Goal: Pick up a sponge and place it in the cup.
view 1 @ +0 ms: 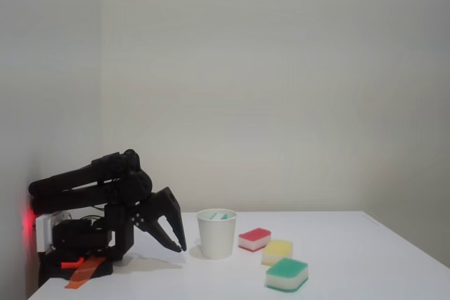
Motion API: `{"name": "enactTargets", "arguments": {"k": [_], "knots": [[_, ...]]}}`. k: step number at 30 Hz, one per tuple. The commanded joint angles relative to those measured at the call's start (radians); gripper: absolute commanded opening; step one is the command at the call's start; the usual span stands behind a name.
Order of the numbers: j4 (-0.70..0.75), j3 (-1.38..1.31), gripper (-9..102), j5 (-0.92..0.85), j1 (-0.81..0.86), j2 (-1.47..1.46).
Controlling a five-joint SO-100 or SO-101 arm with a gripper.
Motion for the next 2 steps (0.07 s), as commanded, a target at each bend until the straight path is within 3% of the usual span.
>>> {"name": "enactTargets", "arguments": {"k": [1,2], "knots": [[0.081,0.005,2,-0.017,0.003,-0.003],[0.081,0.005,2,-0.017,0.003,-0.003]]}}
